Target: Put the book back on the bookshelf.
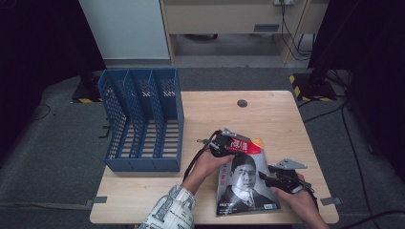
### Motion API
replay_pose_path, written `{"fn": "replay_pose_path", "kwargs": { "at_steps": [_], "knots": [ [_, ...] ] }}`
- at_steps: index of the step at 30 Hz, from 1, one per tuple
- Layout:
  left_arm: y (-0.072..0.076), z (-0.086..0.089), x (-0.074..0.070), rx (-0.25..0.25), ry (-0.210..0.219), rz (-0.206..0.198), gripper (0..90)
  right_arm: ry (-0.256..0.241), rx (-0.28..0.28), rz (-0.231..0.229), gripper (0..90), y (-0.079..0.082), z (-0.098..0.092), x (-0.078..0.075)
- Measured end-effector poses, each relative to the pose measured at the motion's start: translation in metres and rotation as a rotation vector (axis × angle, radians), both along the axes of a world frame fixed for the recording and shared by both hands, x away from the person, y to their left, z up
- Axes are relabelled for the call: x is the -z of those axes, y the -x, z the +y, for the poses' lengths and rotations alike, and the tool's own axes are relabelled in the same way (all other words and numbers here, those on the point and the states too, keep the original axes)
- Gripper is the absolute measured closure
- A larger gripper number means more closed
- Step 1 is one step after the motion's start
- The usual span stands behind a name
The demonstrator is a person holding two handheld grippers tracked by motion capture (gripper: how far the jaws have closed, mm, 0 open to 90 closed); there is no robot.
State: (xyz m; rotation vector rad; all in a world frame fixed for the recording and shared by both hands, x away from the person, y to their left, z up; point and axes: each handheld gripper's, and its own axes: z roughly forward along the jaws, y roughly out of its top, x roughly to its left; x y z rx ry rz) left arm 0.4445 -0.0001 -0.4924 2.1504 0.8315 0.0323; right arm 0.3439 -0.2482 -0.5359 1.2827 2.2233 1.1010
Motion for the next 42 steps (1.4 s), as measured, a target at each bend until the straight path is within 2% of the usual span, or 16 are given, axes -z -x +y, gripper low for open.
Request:
{"fn": "replay_pose_path", "kwargs": {
  "at_steps": [7,15,20,23,25,27,29,31,38,42],
  "knots": [
    [-0.001,0.005,0.000,-0.012,0.039,0.037,72.1,0.018,-0.012,-0.007,47.5,0.000,0.001,-0.001],
    [0.004,0.002,-0.008,-0.016,0.039,0.028,78.5,0.023,-0.013,-0.011,46.3,-0.001,0.001,-0.001],
    [0.004,0.002,-0.010,-0.021,0.050,0.024,81.4,0.006,-0.018,0.016,40.2,-0.003,-0.002,-0.003],
    [0.004,0.002,-0.010,-0.021,0.052,0.025,82.0,-0.025,0.013,-0.004,39.5,-0.005,-0.011,-0.010],
    [0.004,0.002,-0.011,-0.023,0.057,0.027,82.5,-0.045,0.073,-0.017,38.7,-0.006,-0.027,-0.015],
    [0.005,0.001,-0.013,-0.024,0.068,0.030,82.7,-0.044,0.093,-0.017,38.7,-0.006,-0.031,-0.015],
    [0.005,-0.001,-0.016,-0.017,0.062,0.026,82.9,-0.008,0.153,0.001,38.3,-0.009,-0.040,-0.012],
    [0.006,-0.003,-0.019,-0.014,0.062,0.020,83.2,0.006,0.167,0.009,38.0,-0.010,-0.041,-0.009],
    [0.006,-0.004,-0.025,-0.009,0.072,0.015,84.2,0.033,0.164,0.036,35.9,-0.012,-0.037,-0.003],
    [0.007,-0.005,-0.032,0.001,0.081,0.008,84.9,0.043,0.162,0.019,35.9,-0.013,-0.036,-0.001]
  ]
}}
